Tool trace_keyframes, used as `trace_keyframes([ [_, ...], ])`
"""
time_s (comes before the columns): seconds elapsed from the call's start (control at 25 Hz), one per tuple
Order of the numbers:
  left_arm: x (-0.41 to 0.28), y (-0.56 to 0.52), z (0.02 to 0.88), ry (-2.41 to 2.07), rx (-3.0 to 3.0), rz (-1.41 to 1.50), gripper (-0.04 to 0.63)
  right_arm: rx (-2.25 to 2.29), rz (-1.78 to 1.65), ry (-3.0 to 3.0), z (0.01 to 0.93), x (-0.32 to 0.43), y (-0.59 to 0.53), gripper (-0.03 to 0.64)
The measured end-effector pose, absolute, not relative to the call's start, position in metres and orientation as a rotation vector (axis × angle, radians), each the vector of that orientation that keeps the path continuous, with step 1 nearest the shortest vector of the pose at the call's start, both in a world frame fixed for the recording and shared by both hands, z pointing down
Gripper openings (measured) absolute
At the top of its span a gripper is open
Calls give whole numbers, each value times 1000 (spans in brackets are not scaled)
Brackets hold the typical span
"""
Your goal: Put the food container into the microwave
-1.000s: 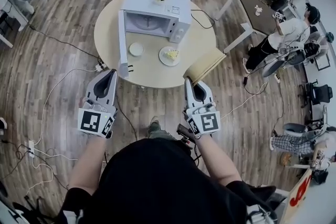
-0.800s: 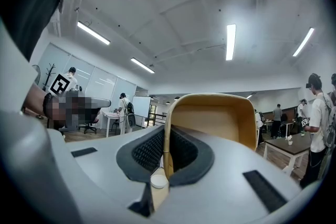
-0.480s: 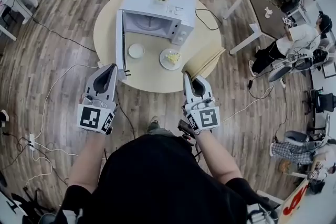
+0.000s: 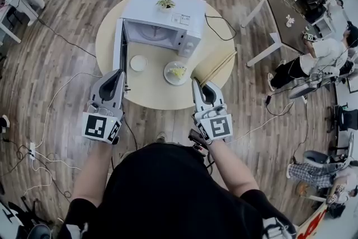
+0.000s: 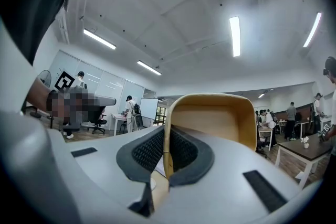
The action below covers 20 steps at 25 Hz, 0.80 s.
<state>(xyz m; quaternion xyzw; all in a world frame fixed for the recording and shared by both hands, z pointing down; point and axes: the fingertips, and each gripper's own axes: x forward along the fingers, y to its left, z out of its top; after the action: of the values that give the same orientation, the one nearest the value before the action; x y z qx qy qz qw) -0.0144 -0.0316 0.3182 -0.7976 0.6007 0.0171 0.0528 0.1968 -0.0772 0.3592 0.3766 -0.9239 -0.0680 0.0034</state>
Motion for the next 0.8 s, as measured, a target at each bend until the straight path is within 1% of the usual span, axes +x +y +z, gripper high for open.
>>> trace_keyframes([
  [0.32, 11, -57, 321, 1837, -2408, 32, 18, 1130, -221, -2918, 368, 214, -106, 25],
  [0.8, 15, -90, 339, 1811, -2470, 35, 18, 1170, -216, -2890, 372, 209, -126, 25],
])
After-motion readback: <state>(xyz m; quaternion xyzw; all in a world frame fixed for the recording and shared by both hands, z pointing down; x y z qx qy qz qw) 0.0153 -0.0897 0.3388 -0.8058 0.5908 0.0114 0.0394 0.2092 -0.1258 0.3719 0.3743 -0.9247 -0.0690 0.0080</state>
